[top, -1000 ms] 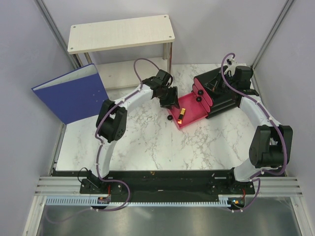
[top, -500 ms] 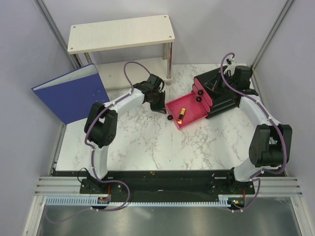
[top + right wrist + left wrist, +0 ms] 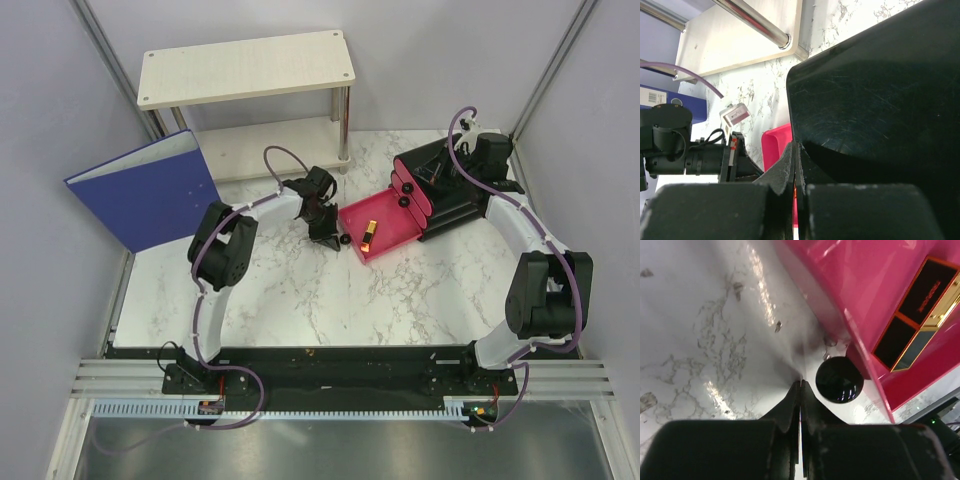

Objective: Organize the makeup

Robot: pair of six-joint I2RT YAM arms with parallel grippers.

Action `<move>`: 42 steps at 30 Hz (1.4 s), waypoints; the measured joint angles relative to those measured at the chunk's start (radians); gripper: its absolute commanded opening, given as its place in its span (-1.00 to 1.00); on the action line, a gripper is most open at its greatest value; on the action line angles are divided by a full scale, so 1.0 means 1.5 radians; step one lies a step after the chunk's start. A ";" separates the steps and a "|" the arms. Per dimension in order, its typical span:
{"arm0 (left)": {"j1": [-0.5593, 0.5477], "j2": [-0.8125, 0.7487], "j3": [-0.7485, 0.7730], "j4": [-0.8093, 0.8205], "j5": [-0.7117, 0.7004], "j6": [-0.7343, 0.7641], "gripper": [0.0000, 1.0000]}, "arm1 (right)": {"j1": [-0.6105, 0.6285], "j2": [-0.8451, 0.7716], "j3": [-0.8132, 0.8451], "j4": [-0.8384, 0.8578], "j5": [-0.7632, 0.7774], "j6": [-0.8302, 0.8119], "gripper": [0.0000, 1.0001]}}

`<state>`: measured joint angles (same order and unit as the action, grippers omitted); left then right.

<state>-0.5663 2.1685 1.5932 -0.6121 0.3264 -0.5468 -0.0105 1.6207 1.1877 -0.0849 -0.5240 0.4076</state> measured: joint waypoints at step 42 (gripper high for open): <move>-0.027 0.329 0.369 0.358 0.214 -0.455 -0.95 | 0.000 0.007 0.004 0.007 0.000 0.005 -1.00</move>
<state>-0.6067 2.6625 2.1464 -0.0746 0.6476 -1.2297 -0.0101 1.6314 1.1931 -0.0742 -0.5243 0.4149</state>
